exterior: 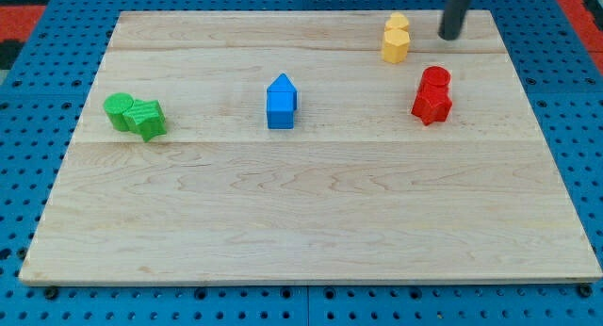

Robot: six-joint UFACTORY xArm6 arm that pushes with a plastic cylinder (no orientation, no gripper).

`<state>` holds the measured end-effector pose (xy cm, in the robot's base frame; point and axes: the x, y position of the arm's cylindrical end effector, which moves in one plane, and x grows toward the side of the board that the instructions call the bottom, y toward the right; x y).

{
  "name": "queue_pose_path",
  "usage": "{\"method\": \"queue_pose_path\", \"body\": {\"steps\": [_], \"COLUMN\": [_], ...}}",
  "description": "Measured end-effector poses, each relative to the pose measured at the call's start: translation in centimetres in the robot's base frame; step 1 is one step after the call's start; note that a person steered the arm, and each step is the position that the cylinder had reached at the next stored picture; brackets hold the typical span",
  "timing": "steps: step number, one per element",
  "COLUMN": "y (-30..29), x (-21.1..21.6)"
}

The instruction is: Move the yellow hexagon to the right of the yellow heart

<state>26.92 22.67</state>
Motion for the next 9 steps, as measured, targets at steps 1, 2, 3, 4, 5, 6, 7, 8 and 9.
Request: {"method": "queue_pose_path", "body": {"steps": [1,2,3,4,5,6,7,8,9], "y": [-2.2,-6.8,-6.9,-7.8,-10.1,-11.2,-12.3,-13.0,-13.8], "x": [2.8,7.1,10.1,6.9,5.2,4.1,3.2,2.6,2.0]}}
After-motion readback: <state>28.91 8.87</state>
